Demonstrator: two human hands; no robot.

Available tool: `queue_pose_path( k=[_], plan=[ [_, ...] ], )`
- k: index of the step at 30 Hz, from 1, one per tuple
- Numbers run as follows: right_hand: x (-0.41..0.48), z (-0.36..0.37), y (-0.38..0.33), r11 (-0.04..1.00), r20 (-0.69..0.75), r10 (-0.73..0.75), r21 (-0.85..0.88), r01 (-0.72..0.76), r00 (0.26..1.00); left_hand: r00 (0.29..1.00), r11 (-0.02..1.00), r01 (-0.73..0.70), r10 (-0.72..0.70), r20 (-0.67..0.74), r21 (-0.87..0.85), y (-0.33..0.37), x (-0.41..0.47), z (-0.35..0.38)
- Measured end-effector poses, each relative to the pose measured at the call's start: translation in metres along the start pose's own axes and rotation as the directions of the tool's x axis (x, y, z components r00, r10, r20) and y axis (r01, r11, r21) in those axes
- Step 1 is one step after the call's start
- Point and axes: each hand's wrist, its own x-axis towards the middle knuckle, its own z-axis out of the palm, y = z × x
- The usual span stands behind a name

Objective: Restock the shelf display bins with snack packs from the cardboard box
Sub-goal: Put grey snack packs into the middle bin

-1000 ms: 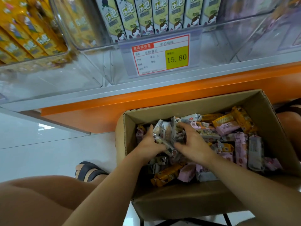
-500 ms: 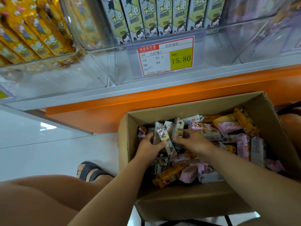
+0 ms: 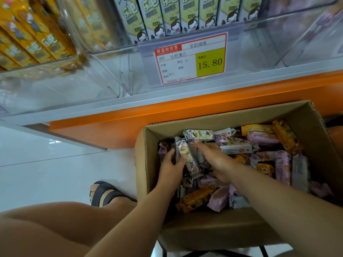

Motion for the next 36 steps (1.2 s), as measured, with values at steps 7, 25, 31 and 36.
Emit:
queue_pose_path(
  k=[7,25,31,36],
  plan=[
    [-0.005,0.01,0.01,0.996,-0.061,-0.088,0.026,0.09,0.994,1.0,1.0,-0.022,0.022,0.002,0.007,-0.004,0.003,-0.002],
    [-0.001,0.001,0.002,0.943,0.058,-0.307,-0.116,0.312,0.95,0.998,0.973,0.063,-0.054,0.044,-0.221,0.003,0.008,-0.005],
    [-0.015,-0.005,0.005,0.937,0.056,-0.341,-0.065,0.344,0.938,0.997,0.97,0.011,0.009,0.08,-0.242,0.016,-0.009,-0.006],
    [-0.053,-0.008,0.004,0.908,0.025,-0.419,-0.008,0.419,0.908,0.979,0.965,-0.171,0.19,0.079,-0.2,0.026,-0.046,-0.01]
  ],
)
